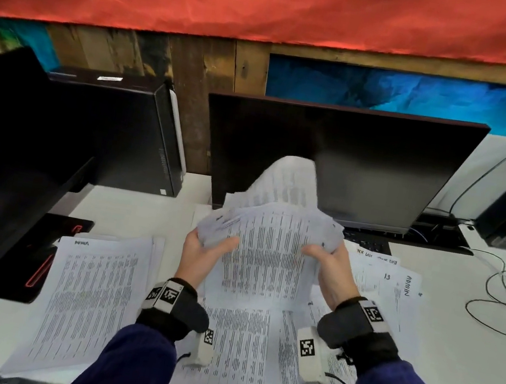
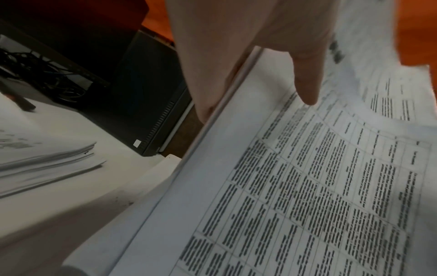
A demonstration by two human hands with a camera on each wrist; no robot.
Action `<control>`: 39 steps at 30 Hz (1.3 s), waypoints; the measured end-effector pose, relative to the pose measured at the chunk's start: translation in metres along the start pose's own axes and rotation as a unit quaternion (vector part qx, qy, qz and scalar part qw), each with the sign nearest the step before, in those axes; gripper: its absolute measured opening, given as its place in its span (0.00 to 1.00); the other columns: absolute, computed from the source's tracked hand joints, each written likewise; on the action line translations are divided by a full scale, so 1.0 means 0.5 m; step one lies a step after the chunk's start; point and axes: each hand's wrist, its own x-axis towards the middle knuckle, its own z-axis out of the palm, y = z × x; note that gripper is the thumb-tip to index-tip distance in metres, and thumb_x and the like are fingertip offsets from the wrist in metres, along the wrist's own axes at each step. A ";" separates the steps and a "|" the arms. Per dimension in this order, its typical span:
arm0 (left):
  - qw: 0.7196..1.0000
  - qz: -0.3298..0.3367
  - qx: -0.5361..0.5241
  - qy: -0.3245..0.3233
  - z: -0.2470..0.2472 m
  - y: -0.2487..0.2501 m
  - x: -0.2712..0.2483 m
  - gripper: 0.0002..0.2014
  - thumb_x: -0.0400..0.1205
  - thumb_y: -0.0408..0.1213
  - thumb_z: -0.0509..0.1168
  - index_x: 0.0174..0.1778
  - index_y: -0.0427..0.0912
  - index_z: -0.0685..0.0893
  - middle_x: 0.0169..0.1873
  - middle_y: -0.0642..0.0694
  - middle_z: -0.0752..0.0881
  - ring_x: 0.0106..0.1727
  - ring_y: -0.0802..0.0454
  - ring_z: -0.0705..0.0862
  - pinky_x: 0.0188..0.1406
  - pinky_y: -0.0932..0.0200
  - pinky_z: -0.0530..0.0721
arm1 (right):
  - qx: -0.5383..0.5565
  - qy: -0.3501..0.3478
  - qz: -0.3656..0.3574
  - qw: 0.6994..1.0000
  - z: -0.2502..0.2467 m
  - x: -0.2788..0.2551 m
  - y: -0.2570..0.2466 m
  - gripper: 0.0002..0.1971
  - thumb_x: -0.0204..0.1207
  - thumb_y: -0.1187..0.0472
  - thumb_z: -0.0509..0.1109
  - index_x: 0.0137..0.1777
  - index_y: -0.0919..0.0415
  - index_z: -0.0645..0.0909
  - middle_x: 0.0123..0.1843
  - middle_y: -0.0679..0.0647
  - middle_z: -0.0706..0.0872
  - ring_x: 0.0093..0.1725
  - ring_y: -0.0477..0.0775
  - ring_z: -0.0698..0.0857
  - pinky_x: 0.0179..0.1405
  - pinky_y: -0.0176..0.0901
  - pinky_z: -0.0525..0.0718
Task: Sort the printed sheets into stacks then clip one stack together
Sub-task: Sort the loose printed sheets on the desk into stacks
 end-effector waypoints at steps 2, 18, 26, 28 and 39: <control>1.000 0.007 -0.003 0.004 -0.006 0.005 0.001 0.20 0.66 0.38 0.81 0.52 0.48 0.84 0.52 0.44 0.89 0.59 0.47 0.86 0.69 0.42 0.78 | 0.000 0.006 0.002 1.000 0.002 0.005 -0.003 0.28 0.63 0.71 0.72 0.65 0.62 0.74 0.62 0.61 0.84 0.60 0.59 0.85 0.56 0.54 0.85; 0.993 0.093 0.012 0.074 -0.009 0.010 -0.001 0.22 0.66 0.43 0.78 0.55 0.55 0.82 0.56 0.47 0.88 0.60 0.48 0.86 0.64 0.41 0.82 | -0.047 0.002 -0.059 0.997 0.030 -0.006 -0.004 0.29 0.70 0.73 0.75 0.69 0.55 0.71 0.60 0.50 0.84 0.59 0.48 0.86 0.53 0.40 0.84; 0.988 0.078 0.053 0.121 -0.002 -0.008 0.004 0.16 0.80 0.36 0.68 0.64 0.46 0.78 0.57 0.51 0.85 0.61 0.51 0.84 0.63 0.55 0.82 | -0.051 0.000 -0.038 0.998 0.077 0.006 0.022 0.24 0.78 0.75 0.62 0.72 0.56 0.68 0.62 0.51 0.81 0.60 0.48 0.82 0.44 0.32 0.81; 0.987 0.089 0.049 0.124 0.011 0.005 -0.001 0.17 0.82 0.38 0.66 0.67 0.47 0.77 0.59 0.49 0.85 0.62 0.51 0.83 0.65 0.48 0.81 | -0.057 -0.011 -0.061 0.996 0.089 -0.001 0.008 0.15 0.81 0.71 0.60 0.64 0.55 0.72 0.56 0.49 0.82 0.54 0.46 0.83 0.41 0.30 0.82; 0.990 0.066 0.054 0.108 0.006 -0.004 -0.007 0.19 0.75 0.41 0.70 0.59 0.61 0.74 0.55 0.58 0.80 0.61 0.52 0.80 0.65 0.51 0.80 | -0.046 0.031 -0.042 0.998 0.083 0.015 0.027 0.16 0.79 0.71 0.64 0.63 0.55 0.71 0.59 0.57 0.83 0.60 0.58 0.84 0.48 0.40 0.83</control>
